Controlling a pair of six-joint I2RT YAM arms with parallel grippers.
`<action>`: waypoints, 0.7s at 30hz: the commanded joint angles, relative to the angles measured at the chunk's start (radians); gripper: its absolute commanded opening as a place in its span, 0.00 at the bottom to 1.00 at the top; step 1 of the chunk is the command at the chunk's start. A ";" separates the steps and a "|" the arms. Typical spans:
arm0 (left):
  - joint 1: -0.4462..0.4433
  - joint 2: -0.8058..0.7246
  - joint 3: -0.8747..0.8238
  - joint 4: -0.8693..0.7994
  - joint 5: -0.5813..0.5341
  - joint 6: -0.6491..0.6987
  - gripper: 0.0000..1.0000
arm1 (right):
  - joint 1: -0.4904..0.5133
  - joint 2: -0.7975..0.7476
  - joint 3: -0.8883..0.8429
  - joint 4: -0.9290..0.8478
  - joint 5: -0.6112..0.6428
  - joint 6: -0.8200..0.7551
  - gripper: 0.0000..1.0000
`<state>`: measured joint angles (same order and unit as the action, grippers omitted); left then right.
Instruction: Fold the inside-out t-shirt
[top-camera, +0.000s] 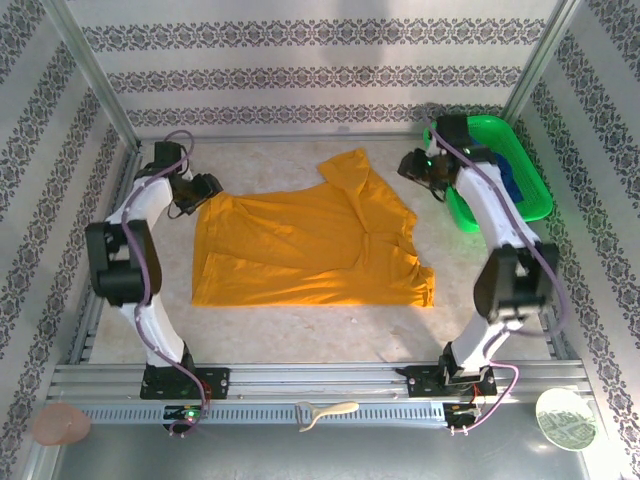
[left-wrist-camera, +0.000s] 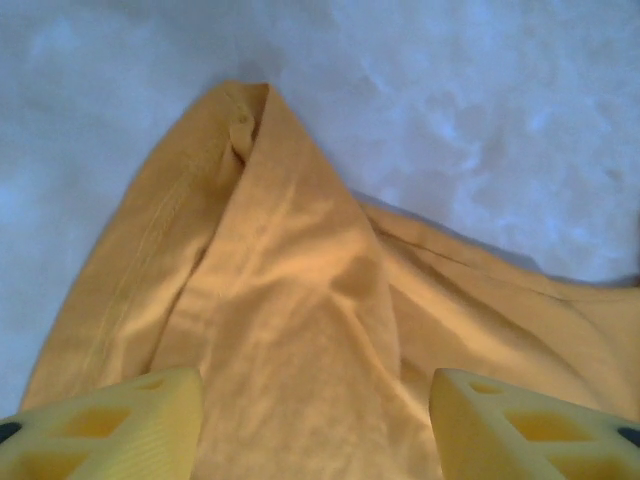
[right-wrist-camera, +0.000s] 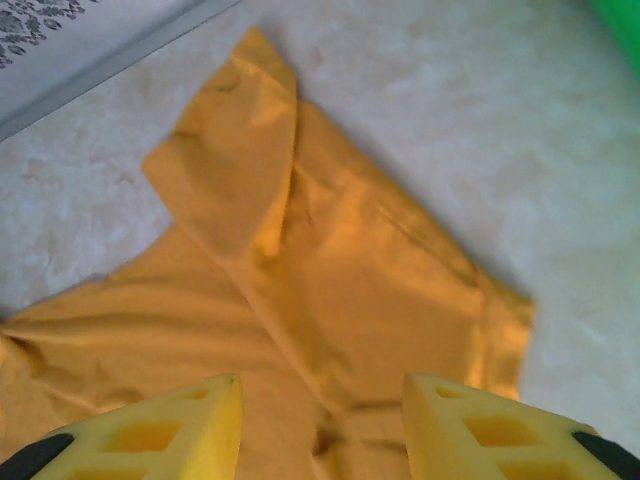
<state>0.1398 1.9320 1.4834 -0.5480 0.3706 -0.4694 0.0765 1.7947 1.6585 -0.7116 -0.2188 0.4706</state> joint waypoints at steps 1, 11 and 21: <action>0.009 0.113 0.134 -0.160 -0.031 0.111 0.60 | 0.021 0.191 0.202 -0.064 -0.019 -0.055 0.47; 0.009 0.308 0.341 -0.187 0.000 0.110 0.61 | 0.055 0.647 0.786 -0.161 -0.071 -0.066 0.47; 0.009 0.340 0.362 -0.166 0.050 0.124 0.00 | 0.081 0.903 1.039 -0.085 -0.081 -0.011 0.50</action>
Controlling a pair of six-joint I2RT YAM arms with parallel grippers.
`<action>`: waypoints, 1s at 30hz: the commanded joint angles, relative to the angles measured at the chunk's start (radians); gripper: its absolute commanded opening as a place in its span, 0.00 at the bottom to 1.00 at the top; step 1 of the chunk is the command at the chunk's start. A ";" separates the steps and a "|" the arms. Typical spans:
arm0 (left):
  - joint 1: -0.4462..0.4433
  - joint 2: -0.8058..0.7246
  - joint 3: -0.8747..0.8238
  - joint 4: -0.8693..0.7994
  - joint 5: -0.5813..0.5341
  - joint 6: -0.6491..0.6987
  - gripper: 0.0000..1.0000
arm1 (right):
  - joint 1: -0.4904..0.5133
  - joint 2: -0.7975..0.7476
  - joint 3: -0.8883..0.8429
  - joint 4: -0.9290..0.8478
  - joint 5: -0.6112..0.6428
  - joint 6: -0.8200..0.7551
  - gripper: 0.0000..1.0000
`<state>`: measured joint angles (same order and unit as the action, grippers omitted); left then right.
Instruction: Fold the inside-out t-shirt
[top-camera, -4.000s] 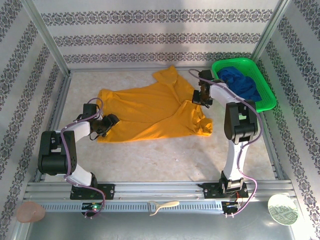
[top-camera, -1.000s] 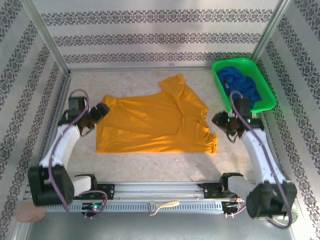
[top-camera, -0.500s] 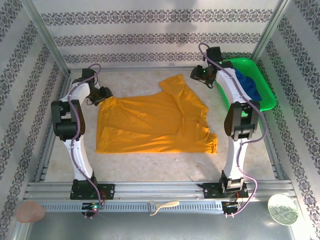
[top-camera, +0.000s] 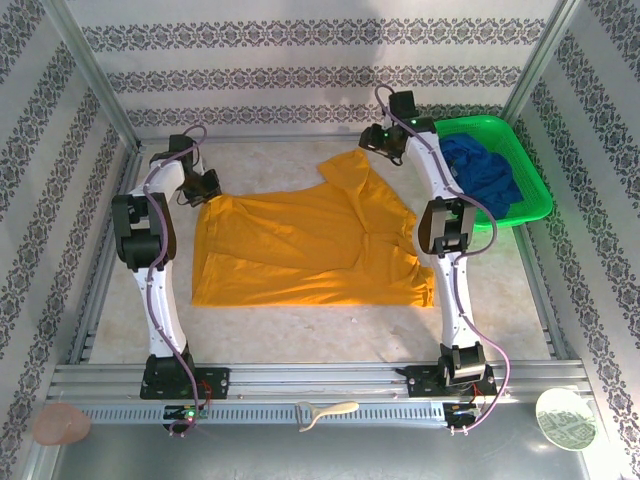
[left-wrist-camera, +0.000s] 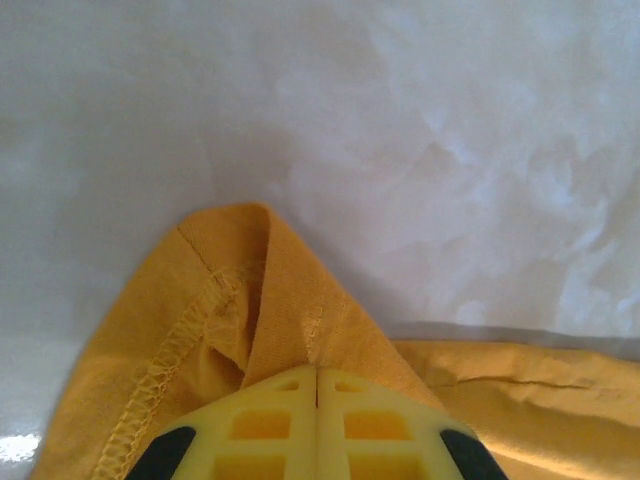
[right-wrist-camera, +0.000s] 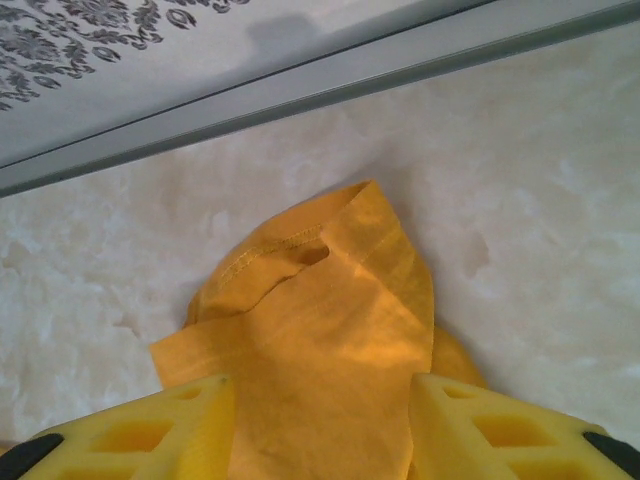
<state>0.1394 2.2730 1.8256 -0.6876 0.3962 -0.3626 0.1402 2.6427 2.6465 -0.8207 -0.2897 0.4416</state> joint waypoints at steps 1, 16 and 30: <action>0.011 -0.007 0.013 -0.021 0.029 0.015 0.00 | 0.022 0.070 0.058 0.034 -0.003 0.026 0.51; 0.017 -0.051 -0.038 0.046 0.092 -0.005 0.00 | 0.035 0.186 0.130 0.166 0.046 0.121 0.48; 0.020 -0.069 -0.066 0.083 0.125 -0.021 0.00 | 0.034 0.177 0.106 0.197 0.108 0.064 0.54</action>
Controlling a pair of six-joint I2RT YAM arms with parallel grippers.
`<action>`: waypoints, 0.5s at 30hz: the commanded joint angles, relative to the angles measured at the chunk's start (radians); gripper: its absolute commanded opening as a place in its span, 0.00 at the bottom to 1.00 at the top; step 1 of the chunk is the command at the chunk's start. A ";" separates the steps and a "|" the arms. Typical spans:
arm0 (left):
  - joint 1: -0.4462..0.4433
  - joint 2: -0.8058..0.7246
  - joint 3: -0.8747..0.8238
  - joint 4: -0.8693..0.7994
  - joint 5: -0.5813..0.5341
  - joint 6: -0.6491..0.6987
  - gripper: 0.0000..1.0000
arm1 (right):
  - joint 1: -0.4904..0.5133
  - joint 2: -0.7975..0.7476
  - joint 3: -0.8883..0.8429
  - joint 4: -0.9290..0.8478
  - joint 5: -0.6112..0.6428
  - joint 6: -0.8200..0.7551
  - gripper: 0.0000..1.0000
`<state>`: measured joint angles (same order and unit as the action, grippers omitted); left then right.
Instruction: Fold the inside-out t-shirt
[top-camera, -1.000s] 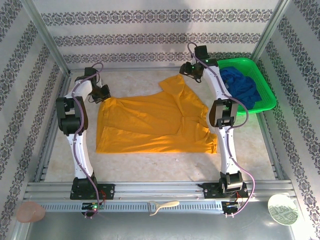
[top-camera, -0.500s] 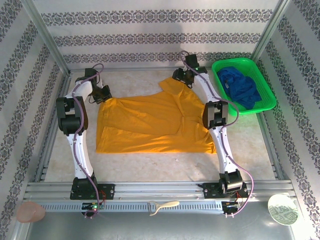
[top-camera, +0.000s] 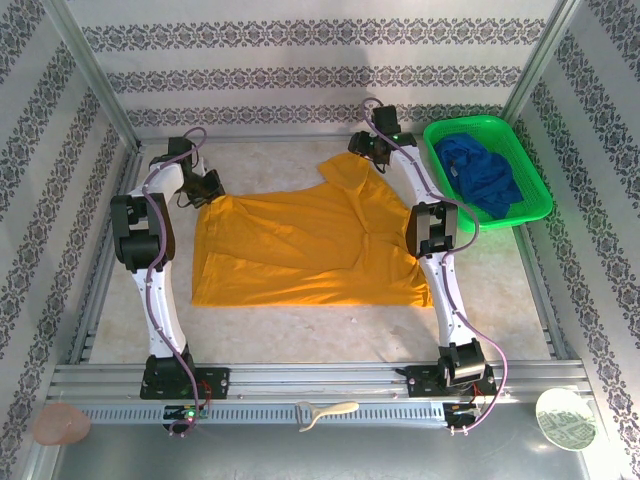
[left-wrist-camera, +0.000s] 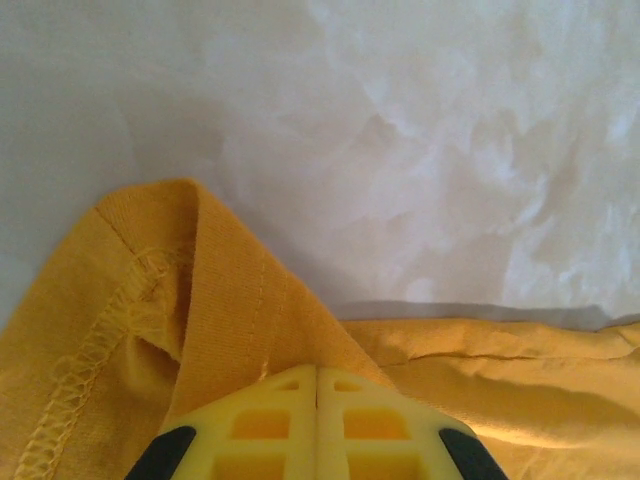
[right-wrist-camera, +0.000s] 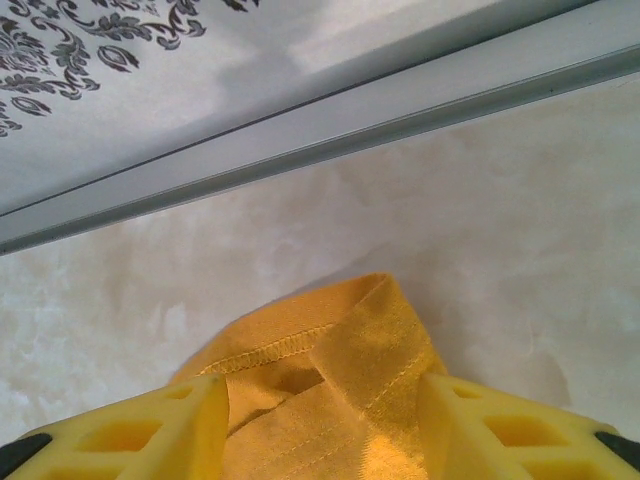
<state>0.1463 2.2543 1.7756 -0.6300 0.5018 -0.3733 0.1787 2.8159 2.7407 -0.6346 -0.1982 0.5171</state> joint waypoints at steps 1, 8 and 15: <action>0.013 -0.050 -0.017 0.027 0.022 -0.009 0.00 | -0.004 0.012 0.012 0.008 0.013 -0.007 0.54; 0.015 -0.061 -0.021 0.037 0.037 -0.021 0.00 | -0.020 0.055 0.028 0.017 -0.043 0.061 0.55; 0.015 -0.073 -0.021 0.053 0.062 -0.044 0.00 | -0.039 0.095 0.043 0.030 -0.130 0.135 0.40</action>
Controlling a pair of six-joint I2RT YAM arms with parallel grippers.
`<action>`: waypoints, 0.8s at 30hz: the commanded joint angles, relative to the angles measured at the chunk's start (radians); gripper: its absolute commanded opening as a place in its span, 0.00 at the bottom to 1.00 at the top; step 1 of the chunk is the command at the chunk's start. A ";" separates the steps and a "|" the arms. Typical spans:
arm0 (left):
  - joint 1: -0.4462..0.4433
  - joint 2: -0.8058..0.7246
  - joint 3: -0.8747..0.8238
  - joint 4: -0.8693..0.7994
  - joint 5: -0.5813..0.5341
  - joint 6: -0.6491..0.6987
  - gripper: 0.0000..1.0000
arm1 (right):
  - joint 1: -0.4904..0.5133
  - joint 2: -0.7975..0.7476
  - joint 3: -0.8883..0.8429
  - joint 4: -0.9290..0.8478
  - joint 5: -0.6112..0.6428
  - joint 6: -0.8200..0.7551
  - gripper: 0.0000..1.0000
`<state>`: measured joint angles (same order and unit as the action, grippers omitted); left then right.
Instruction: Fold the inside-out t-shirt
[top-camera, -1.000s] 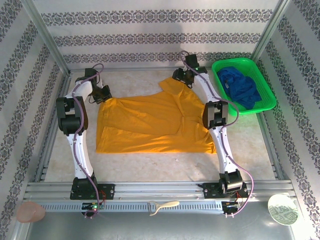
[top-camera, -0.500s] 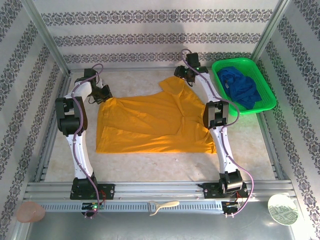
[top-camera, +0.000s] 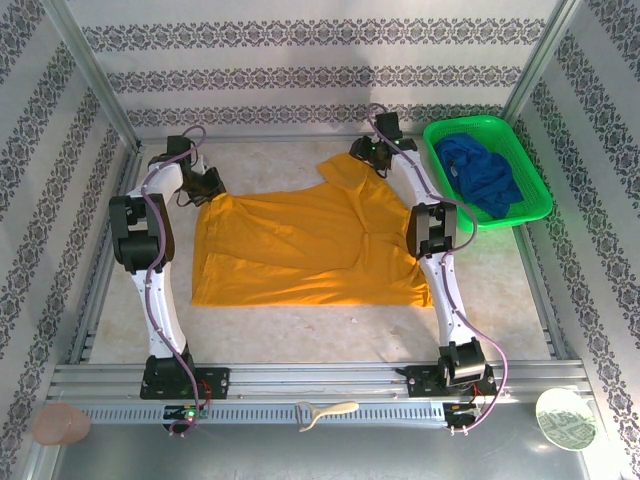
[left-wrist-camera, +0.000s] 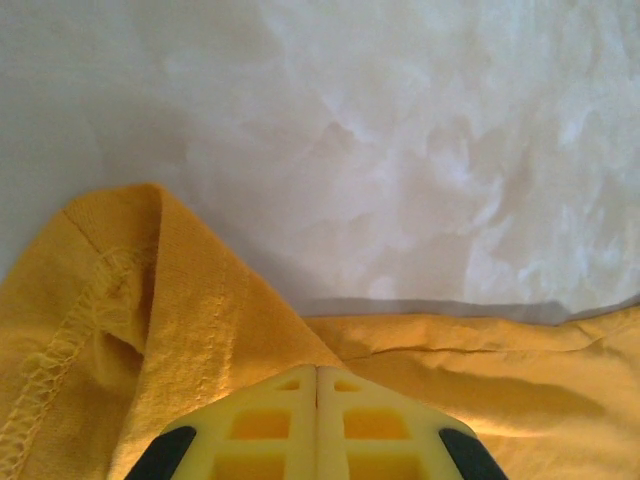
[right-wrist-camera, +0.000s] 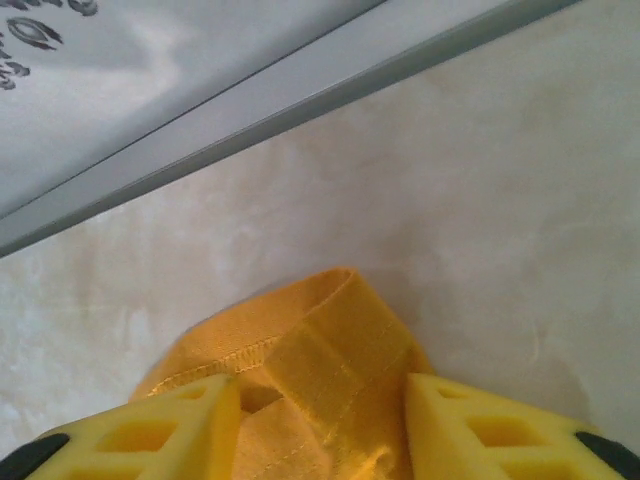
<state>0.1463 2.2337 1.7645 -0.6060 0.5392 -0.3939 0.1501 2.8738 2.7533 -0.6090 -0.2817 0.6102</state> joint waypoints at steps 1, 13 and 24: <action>0.015 -0.055 -0.010 0.032 0.026 -0.025 0.00 | -0.013 0.036 0.031 0.006 -0.048 0.040 0.32; 0.047 -0.099 -0.032 0.071 -0.003 -0.062 0.00 | -0.036 -0.143 -0.015 0.059 -0.087 0.015 0.00; 0.044 -0.028 0.047 -0.131 -0.168 0.018 0.46 | -0.020 -0.156 -0.073 0.042 -0.126 -0.006 0.00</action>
<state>0.1852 2.1796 1.7775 -0.6704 0.4053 -0.4038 0.1204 2.7338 2.7102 -0.5667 -0.3882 0.6228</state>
